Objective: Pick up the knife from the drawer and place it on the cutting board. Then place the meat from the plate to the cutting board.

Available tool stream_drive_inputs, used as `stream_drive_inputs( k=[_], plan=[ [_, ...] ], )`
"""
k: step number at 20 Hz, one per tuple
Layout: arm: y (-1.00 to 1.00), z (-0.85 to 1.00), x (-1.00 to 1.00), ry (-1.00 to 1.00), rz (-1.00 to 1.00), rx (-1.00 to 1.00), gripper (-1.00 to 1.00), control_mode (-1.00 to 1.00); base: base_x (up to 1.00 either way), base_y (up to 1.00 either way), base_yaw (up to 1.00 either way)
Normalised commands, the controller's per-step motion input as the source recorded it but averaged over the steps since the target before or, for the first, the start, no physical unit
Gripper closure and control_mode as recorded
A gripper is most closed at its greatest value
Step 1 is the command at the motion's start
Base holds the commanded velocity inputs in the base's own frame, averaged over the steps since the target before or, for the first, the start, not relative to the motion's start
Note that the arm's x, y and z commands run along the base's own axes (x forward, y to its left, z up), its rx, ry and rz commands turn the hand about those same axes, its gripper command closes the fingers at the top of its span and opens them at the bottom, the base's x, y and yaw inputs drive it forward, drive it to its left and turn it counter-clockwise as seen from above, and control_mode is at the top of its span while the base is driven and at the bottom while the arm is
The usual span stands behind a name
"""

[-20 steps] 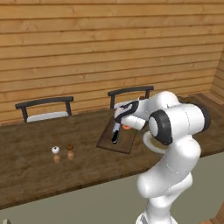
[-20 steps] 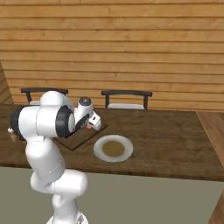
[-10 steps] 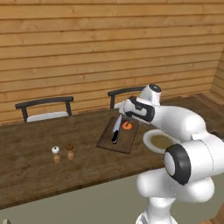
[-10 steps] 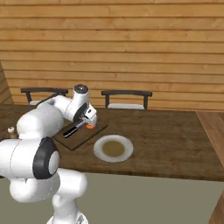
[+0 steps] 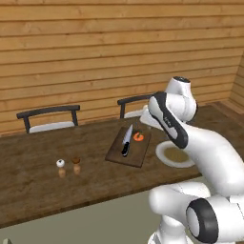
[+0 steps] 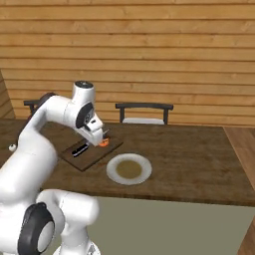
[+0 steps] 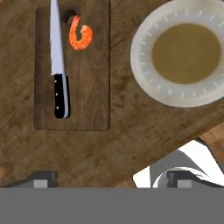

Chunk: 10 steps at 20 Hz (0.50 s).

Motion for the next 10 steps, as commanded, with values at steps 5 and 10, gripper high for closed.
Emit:
stream_drive_inputs(
  k=[5, 10],
  plan=[
    [-0.85, 0.19, -1.00, -0.02, -0.08, -0.01, -1.00, -1.00, 0.00, 0.00, 0.00],
    [-0.99, 0.09, -1.00, -0.07, -0.13, -0.01, -1.00, -1.00, 0.00, 0.00, 0.00]
  ],
)
